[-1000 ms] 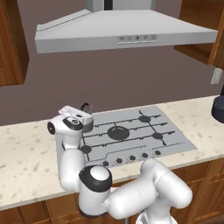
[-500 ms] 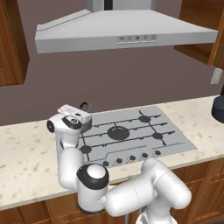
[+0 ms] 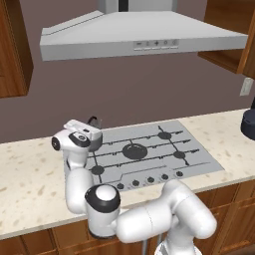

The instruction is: Pick the kettle from the cabinet and place it on a stove burner. Then pick the pot from the counter and place it on another stove burner. Finally, turn both burners on.

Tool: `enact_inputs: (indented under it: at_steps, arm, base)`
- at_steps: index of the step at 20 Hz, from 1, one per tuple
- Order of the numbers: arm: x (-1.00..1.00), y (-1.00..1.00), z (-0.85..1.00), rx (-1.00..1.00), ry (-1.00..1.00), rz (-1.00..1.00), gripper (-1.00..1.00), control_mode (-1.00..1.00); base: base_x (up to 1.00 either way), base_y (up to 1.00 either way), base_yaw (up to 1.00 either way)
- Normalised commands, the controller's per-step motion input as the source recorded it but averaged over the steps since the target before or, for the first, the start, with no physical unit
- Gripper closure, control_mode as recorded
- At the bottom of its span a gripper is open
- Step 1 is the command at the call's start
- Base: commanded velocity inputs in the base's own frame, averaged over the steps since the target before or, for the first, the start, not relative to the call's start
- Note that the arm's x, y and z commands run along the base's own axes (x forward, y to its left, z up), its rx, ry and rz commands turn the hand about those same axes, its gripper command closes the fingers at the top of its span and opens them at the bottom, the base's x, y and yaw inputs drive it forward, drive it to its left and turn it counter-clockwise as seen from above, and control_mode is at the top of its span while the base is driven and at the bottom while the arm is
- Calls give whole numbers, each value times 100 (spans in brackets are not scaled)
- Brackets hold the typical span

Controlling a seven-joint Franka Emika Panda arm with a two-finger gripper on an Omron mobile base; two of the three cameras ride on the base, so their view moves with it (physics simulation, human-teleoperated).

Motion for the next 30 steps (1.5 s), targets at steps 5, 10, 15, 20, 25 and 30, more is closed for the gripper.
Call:
enact_inputs:
  at_steps: [5, 10, 15, 20, 25, 30]
  arm:
    - [17, 7, -19, 0, 0, 0, 100, -100]
    - [11, 1, -19, 0, 0, 0, 100, -100]
    - [-1, 0, -22, 0, 0, -4, 100, -100]
    - [-7, -1, -28, 0, 0, -4, -100, -100]
    - [0, 0, -10, 1, 0, -3, -100, -100]
    - [0, 0, -1, 0, 0, -1, -100, -100]
  base:
    - [0, 0, 0]
    - [0, 0, 0]
    - [0, 0, 0]
    - [0, 0, 0]
    - [0, 0, 0]
    - [0, 0, 0]
